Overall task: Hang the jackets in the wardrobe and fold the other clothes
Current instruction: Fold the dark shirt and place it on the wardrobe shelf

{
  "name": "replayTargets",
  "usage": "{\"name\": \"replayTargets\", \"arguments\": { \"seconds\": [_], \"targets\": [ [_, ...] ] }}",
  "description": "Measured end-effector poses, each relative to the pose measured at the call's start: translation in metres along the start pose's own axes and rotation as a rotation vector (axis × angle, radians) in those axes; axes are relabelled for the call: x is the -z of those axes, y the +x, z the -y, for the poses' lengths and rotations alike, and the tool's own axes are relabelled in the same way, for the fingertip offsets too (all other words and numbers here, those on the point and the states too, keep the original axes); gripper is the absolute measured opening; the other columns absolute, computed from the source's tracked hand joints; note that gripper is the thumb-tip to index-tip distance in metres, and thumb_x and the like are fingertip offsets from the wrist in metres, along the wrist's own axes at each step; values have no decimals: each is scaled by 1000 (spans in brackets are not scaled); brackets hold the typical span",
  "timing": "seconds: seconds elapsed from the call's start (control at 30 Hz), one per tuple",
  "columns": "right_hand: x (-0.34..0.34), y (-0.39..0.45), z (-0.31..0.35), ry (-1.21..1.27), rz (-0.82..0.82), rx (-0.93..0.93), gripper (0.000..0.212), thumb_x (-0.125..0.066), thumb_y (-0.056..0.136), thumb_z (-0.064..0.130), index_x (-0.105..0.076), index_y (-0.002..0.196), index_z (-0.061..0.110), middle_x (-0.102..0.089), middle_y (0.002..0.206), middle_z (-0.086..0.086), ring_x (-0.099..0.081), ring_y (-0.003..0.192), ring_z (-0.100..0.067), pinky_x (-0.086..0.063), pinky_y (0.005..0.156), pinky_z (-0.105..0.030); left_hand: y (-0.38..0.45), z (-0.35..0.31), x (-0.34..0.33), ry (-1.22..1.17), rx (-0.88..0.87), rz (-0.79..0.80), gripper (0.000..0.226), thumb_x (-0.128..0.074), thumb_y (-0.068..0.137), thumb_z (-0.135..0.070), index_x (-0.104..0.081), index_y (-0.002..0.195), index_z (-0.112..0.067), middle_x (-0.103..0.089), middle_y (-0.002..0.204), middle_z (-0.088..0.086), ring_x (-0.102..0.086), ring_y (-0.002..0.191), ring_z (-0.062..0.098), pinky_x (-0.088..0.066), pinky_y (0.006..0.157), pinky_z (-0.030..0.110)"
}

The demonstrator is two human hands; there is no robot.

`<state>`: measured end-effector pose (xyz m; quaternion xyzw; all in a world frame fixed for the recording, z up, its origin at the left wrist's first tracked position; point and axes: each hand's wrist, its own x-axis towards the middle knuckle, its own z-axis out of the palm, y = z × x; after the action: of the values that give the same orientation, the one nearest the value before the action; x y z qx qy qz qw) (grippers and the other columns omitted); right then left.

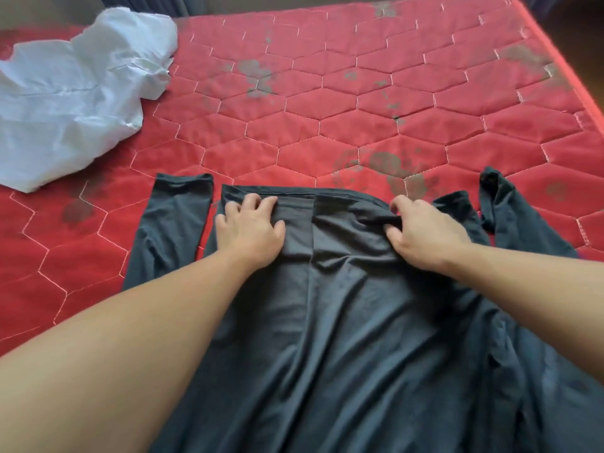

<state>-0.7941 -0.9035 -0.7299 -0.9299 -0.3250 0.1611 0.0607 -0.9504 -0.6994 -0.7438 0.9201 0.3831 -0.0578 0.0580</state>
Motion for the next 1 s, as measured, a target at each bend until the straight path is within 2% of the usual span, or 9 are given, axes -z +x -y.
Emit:
{"name": "replayTargets", "arguments": {
  "seconds": [0.17, 0.37, 0.47, 0.57, 0.63, 0.7, 0.8, 0.9, 1.0],
  "targets": [
    [6, 6, -21, 166, -98, 3, 21, -52, 95, 35, -59, 109, 20, -68, 110, -12, -60, 105, -34, -47, 84, -41, 10, 15, 5, -30, -26, -25, 22, -42, 100, -32, -54, 117, -25, -57, 120, 7, -57, 111, 33, -35, 92, 41],
    [13, 7, -43, 70, -163, -21, 19, -53, 93, 33, -66, 96, 20, -69, 104, -10, -60, 101, -33, -50, 85, -44, 16, 48, 9, -25, 131, -19, 18, -37, 102, -24, -49, 114, -21, -51, 122, 9, -56, 111, 36, -36, 88, 42],
    [10, 11, -33, 64, -174, -67, 20, -51, 93, 29, -64, 105, 19, -61, 114, -12, -57, 106, -35, -48, 88, -44, 15, 45, 10, -125, 186, -85, 18, -42, 100, -29, -50, 115, -22, -50, 126, 9, -52, 115, 36, -35, 92, 44],
    [-1, 6, -10, 111, -225, -78, 46, -56, 90, 31, -47, 134, 24, -38, 140, -8, -47, 119, -38, -43, 97, -47, -3, 22, 4, -139, -54, -210, 41, -48, 96, -45, -46, 134, -31, -42, 145, 2, -41, 130, 30, -29, 102, 45],
    [-12, -8, 3, 78, -264, 16, 59, -59, 90, 37, -38, 144, 27, -25, 152, -5, -36, 131, -34, -35, 104, -48, -19, 6, -6, -118, -179, -84, 56, -40, 94, -59, -28, 147, -42, -19, 161, -3, -19, 146, 26, -14, 115, 49],
    [-23, -19, -2, 68, -303, 62, 58, -56, 92, 35, -38, 146, 25, -23, 157, -7, -29, 140, -29, -28, 110, -47, -27, 2, -18, -67, -177, 110, 66, -27, 92, -69, -7, 151, -48, 4, 164, -7, 4, 151, 23, 1, 119, 55],
    [-16, -16, -34, 141, -360, -166, 53, -48, 96, 28, -36, 147, 19, -25, 158, -9, -27, 142, -29, -22, 112, -49, -23, 16, -24, -29, -149, 177, 72, -20, 88, -75, 5, 151, -49, 14, 163, -7, 16, 150, 21, 7, 118, 55],
    [-1, -6, -60, 17, -267, -334, 52, -50, 93, 40, -44, 138, 15, -49, 138, -17, -43, 128, -37, -30, 103, -50, -17, 18, -25, -15, -120, 189, 76, -16, 84, -79, 9, 150, -50, 17, 163, -7, 18, 149, 22, 9, 118, 57],
    [7, 5, -60, -14, -208, -281, 29, -54, 92, 43, -58, 107, 19, -67, 105, -15, -59, 107, -36, -36, 93, -43, -17, 9, -27, -8, -79, 176, 78, -12, 82, -82, 12, 149, -51, 19, 162, -7, 20, 149, 23, 11, 117, 58]
  ]
}}
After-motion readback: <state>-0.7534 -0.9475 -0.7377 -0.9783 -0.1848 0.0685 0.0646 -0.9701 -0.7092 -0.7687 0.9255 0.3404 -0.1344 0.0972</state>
